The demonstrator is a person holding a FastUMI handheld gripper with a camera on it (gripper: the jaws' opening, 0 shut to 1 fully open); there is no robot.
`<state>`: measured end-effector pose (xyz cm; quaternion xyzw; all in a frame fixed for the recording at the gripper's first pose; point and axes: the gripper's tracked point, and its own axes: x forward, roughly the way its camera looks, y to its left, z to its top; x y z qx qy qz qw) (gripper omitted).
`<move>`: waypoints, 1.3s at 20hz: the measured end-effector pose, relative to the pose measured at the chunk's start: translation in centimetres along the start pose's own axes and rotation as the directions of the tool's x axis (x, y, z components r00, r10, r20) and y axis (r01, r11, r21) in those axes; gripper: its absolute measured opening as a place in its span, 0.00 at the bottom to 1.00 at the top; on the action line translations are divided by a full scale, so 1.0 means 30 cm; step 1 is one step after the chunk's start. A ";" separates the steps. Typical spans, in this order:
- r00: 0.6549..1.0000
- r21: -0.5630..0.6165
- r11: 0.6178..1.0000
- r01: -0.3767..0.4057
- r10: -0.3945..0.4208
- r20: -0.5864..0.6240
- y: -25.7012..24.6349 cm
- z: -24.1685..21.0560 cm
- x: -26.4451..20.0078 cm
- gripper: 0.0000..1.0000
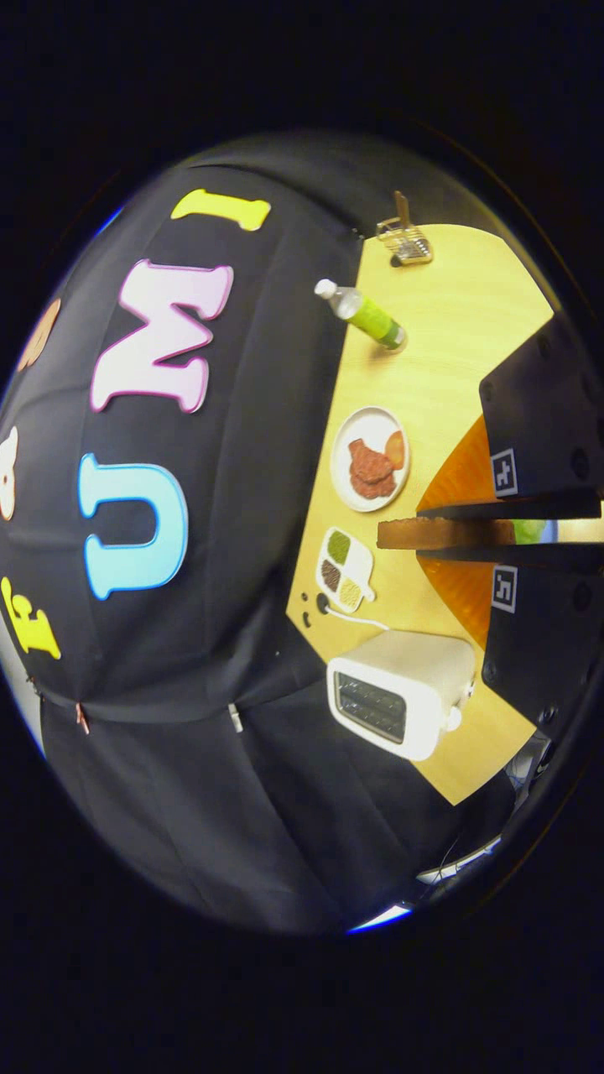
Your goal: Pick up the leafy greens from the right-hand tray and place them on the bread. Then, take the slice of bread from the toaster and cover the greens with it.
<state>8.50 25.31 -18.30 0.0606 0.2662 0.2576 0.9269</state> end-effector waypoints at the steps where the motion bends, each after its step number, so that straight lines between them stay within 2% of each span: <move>1: 1.000 0.025 1.000 0.005 -0.004 -0.018 -0.001 -0.049 0.018 0.15; 6: 0.997 0.214 0.977 0.008 0.007 -0.070 0.025 -0.229 0.115 0.15; 9: 0.998 0.371 0.928 -0.015 0.039 -0.056 0.048 -0.270 0.167 0.15; 11: 0.997 0.450 0.893 0.002 0.033 -0.070 0.024 -0.322 0.197 0.15; 14: 0.995 0.522 0.852 0.043 0.011 -0.100 -0.038 -0.418 0.224 0.15; 17: 0.992 0.542 0.836 0.082 -0.016 -0.126 -0.119 -0.491 0.240 0.15; 19: 0.990 0.522 0.848 0.090 -0.017 -0.142 -0.148 -0.530 0.250 0.15; 21: 0.986 0.460 0.881 0.111 -0.039 -0.162 -0.186 -0.560 0.259 0.19; 22: 0.983 0.428 0.896 0.118 -0.045 -0.176 -0.199 -0.568 0.258 0.34; 24: 0.975 0.349 0.925 0.151 -0.082 -0.206 -0.237 -0.599 0.257 0.49; 26: 0.976 0.294 0.946 0.139 -0.081 -0.200 -0.249 -0.595 0.260 0.56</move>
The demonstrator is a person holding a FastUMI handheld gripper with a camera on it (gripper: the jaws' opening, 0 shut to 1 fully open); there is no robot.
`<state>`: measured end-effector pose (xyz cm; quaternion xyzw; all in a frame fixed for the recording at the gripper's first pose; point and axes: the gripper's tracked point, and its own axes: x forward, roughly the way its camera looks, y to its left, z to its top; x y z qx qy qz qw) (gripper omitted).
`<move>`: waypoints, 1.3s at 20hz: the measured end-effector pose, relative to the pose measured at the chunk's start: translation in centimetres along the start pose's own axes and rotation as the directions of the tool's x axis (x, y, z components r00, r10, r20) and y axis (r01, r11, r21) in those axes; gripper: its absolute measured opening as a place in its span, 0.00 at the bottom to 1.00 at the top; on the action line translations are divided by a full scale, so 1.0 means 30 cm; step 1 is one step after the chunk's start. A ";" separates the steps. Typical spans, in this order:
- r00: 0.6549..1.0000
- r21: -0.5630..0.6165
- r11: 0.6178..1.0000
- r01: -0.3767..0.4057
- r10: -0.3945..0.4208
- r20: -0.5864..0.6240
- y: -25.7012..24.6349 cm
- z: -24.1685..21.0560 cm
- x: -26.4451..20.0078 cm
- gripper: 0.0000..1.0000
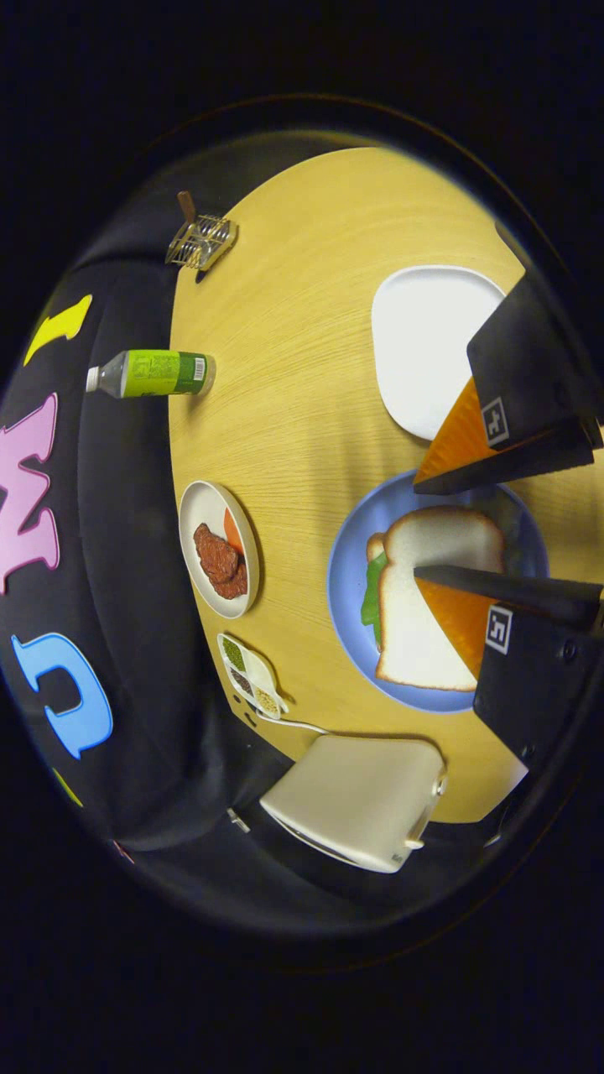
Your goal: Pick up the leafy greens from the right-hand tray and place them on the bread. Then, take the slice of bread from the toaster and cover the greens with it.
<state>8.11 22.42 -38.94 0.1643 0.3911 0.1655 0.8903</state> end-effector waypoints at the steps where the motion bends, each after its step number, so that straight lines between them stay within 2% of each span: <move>1: 1.000 -0.019 1.000 -0.001 0.001 0.003 -0.010 0.012 -0.014 0.59; 4: 1.000 -0.054 0.998 0.008 -0.007 0.016 -0.059 0.047 -0.046 0.71; 8: 0.997 -0.109 0.994 0.010 -0.001 0.081 -0.109 0.146 -0.150 0.93; 10: 0.992 -0.144 0.990 0.007 0.011 0.125 -0.110 0.196 -0.218 0.99; 18: 0.946 -0.215 0.976 -0.030 0.097 0.309 0.044 0.366 -0.534 0.99; 22: 0.919 -0.267 0.963 -0.031 0.132 0.372 0.129 0.389 -0.675 0.99; 26: 0.904 -0.316 0.949 -0.003 0.138 0.405 0.159 0.354 -0.746 0.99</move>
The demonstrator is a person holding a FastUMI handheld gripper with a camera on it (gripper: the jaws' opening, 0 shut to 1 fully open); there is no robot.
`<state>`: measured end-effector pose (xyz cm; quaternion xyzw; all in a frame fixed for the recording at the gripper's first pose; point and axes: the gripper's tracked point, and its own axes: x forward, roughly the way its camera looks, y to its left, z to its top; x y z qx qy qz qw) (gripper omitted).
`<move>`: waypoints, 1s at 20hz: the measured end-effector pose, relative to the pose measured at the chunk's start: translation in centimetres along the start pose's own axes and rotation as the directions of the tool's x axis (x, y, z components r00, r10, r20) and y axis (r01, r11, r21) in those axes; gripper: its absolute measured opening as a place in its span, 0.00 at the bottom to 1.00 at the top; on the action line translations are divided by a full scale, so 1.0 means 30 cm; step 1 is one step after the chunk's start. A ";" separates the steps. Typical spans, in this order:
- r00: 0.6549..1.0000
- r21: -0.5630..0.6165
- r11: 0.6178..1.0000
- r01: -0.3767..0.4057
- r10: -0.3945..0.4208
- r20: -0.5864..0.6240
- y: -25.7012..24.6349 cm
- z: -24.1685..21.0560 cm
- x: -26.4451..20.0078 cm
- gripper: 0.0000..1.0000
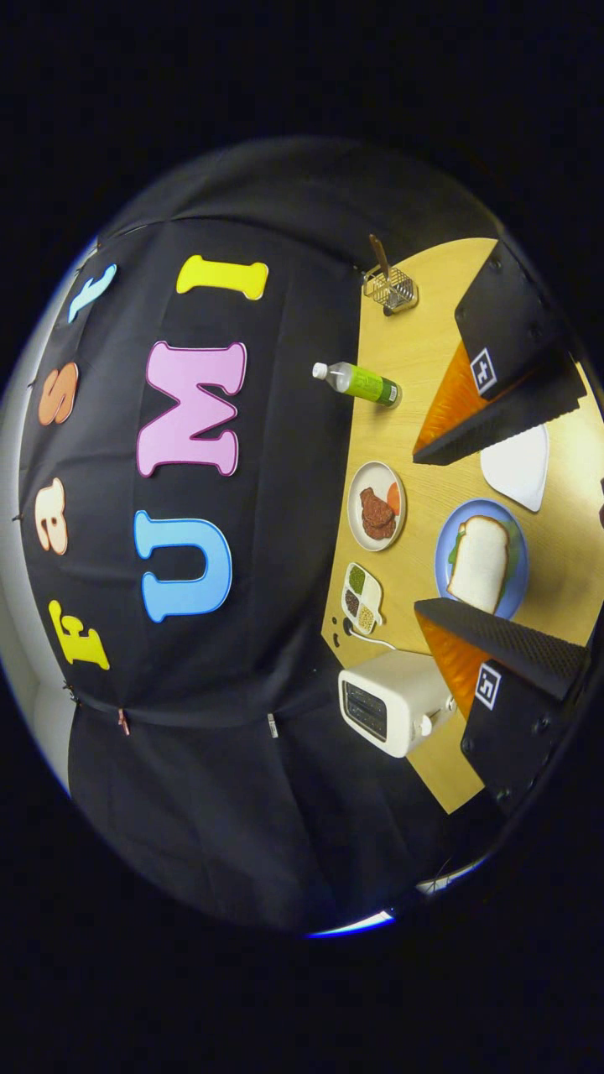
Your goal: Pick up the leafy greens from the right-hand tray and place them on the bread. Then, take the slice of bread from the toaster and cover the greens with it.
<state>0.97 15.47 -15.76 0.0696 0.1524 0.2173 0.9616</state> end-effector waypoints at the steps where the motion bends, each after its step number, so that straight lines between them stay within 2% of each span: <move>1: 1.000 -0.026 1.000 0.009 -0.009 0.002 -0.005 -0.010 -0.008 0.99; 4: 0.999 -0.095 0.995 0.036 -0.038 -0.014 -0.013 -0.057 -0.027 0.98; 9: 0.995 -0.095 0.994 0.061 -0.067 -0.068 -0.025 -0.141 -0.026 0.99; 20: 0.996 -0.099 0.993 0.056 -0.063 -0.068 -0.017 -0.137 -0.039 0.99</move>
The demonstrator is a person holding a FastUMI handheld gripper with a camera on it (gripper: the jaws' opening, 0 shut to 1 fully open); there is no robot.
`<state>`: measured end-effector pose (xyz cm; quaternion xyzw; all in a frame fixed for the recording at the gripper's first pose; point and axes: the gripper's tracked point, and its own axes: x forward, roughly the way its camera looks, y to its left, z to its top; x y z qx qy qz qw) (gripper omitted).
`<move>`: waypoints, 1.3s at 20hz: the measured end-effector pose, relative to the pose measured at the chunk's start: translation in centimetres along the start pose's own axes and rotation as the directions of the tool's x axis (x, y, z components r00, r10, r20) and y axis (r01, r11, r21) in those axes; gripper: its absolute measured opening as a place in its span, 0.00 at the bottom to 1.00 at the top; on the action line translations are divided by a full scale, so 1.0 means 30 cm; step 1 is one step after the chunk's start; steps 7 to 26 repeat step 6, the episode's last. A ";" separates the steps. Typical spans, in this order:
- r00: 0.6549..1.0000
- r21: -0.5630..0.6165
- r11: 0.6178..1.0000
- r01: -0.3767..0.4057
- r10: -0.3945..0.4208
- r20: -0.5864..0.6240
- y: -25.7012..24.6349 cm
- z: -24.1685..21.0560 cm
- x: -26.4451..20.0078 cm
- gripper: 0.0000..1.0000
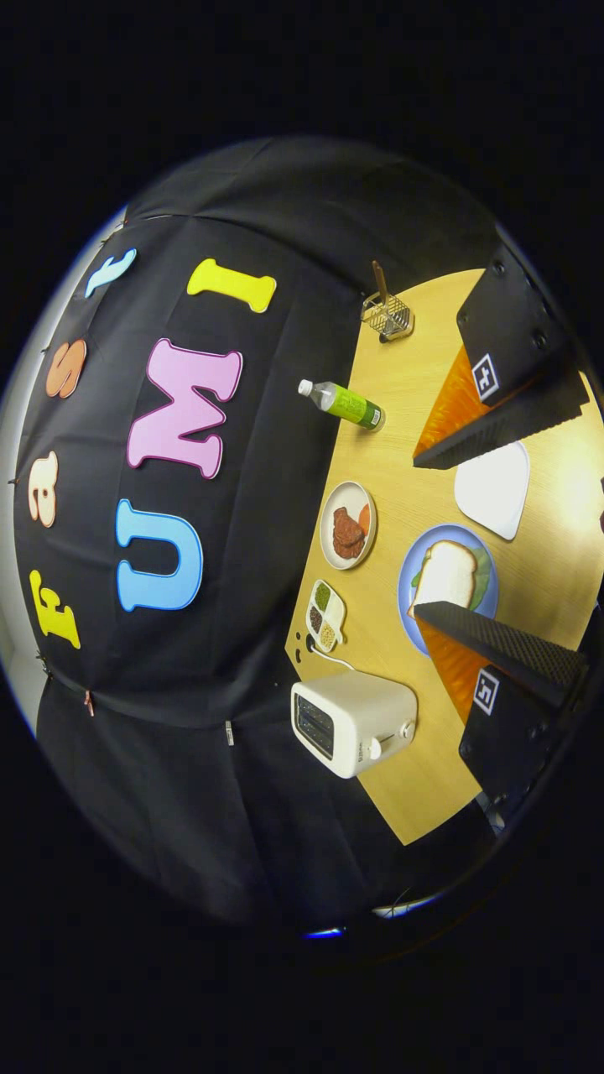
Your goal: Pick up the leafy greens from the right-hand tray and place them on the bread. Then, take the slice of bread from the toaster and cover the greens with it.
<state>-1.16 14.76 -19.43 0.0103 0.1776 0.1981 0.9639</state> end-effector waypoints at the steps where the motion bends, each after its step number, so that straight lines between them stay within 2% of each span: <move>1: 1.000 -0.001 1.000 -0.002 0.002 0.000 0.000 -0.004 0.002 0.99; 26: 1.000 0.003 1.000 -0.004 0.004 -0.001 0.005 -0.008 0.006 0.99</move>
